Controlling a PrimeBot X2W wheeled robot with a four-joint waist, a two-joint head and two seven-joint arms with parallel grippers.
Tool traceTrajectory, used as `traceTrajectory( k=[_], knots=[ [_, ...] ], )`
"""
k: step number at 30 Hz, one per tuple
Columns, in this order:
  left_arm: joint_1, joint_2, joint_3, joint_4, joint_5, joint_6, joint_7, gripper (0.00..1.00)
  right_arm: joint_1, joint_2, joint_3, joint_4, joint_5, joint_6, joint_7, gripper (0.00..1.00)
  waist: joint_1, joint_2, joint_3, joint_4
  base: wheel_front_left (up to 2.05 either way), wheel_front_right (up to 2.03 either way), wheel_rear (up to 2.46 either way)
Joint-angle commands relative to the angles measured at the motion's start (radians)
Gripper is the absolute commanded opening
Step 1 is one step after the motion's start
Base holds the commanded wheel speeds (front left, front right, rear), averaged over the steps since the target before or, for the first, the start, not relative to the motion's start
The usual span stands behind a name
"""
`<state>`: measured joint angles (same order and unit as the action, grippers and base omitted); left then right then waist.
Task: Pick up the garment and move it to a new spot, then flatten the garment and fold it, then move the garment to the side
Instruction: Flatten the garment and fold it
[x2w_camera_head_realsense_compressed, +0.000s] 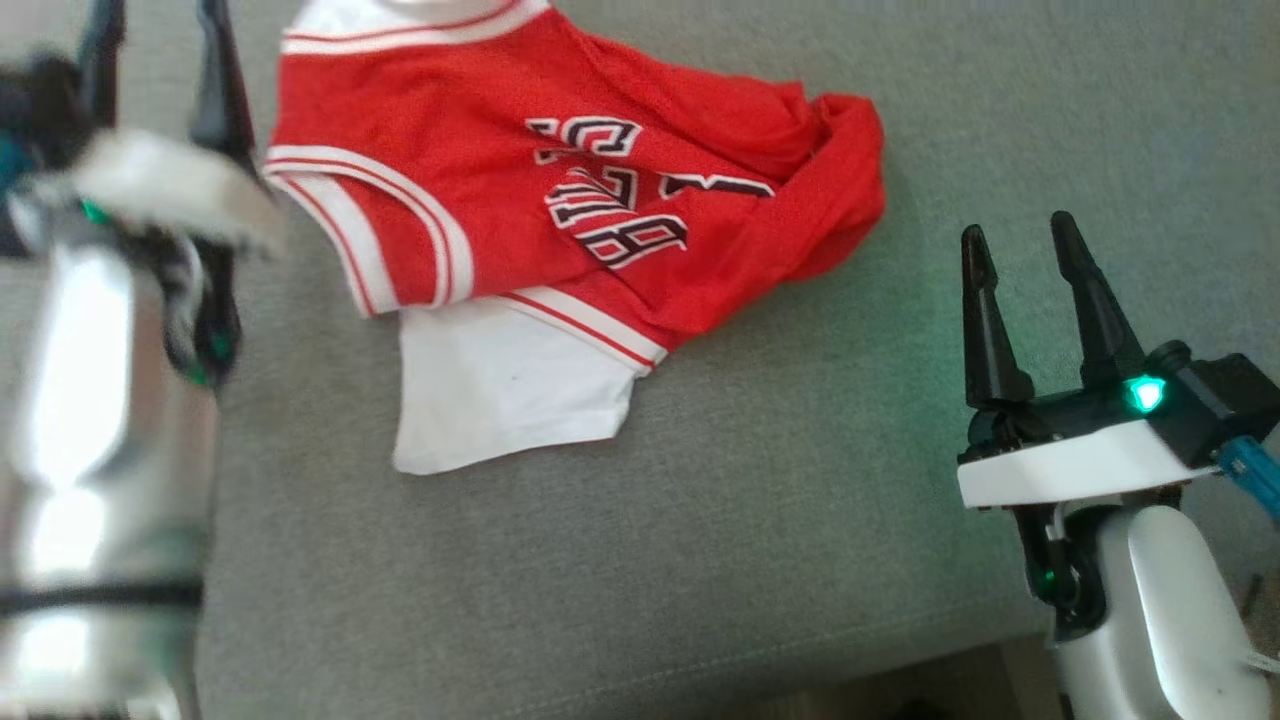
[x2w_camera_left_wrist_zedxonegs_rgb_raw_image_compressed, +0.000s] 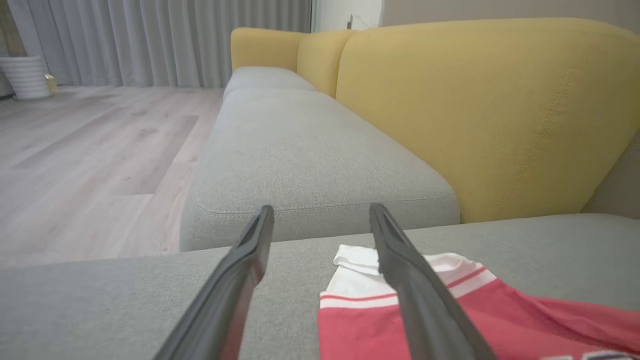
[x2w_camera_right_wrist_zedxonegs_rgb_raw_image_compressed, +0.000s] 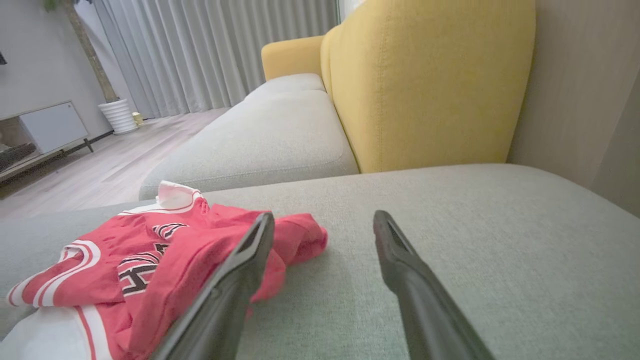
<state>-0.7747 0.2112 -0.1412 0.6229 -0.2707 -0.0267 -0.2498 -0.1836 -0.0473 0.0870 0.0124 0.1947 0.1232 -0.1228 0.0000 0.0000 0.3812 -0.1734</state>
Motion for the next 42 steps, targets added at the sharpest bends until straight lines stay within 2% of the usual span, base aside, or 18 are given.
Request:
traceTrajectory(
  k=[1,7,14,21,30,38,42],
  knots=[
    [0.043,0.026,0.035,-0.079,0.016,0.013,-0.012,1.0,-0.01,-0.003,0.014,-0.037,-0.011,0.008,0.004,1.0,0.0,0.0,-0.037,0.032,0.0,0.0,0.0],
    [0.346,-0.015,0.052,-0.369,0.062,0.067,-0.012,1.0,0.02,-0.003,-0.003,-0.047,-0.028,0.008,0.034,1.0,0.0,0.0,-0.108,0.077,0.0,0.0,0.0],
    [0.606,-0.068,0.039,-0.542,0.076,0.099,-0.012,1.0,0.066,-0.003,-0.005,-0.058,-0.055,0.008,0.064,1.0,0.0,0.0,-0.171,0.116,0.0,0.0,0.0],
    [0.729,-0.085,0.013,-0.586,0.098,0.115,-0.012,1.0,0.12,-0.003,-0.004,-0.073,-0.077,0.008,0.09,1.0,0.0,0.0,-0.216,0.135,0.0,0.0,0.0],
    [0.752,-0.083,-0.007,-0.597,0.102,0.118,-0.008,1.0,0.136,-0.003,0.003,-0.097,-0.079,0.008,0.107,1.0,0.0,0.0,-0.218,0.128,0.0,0.0,0.0],
    [0.74,-0.091,-0.03,-0.581,0.083,0.102,-0.002,1.0,0.135,-0.003,0.005,-0.101,-0.073,0.008,0.11,1.0,0.0,0.0,-0.209,0.123,0.0,0.0,0.0],
    [0.732,-0.1,-0.067,-0.56,0.072,0.077,0.023,1.0,0.13,-0.003,0.005,-0.102,-0.069,0.008,0.108,1.0,0.0,0.0,-0.199,0.118,0.0,0.0,0.0]
  ],
)
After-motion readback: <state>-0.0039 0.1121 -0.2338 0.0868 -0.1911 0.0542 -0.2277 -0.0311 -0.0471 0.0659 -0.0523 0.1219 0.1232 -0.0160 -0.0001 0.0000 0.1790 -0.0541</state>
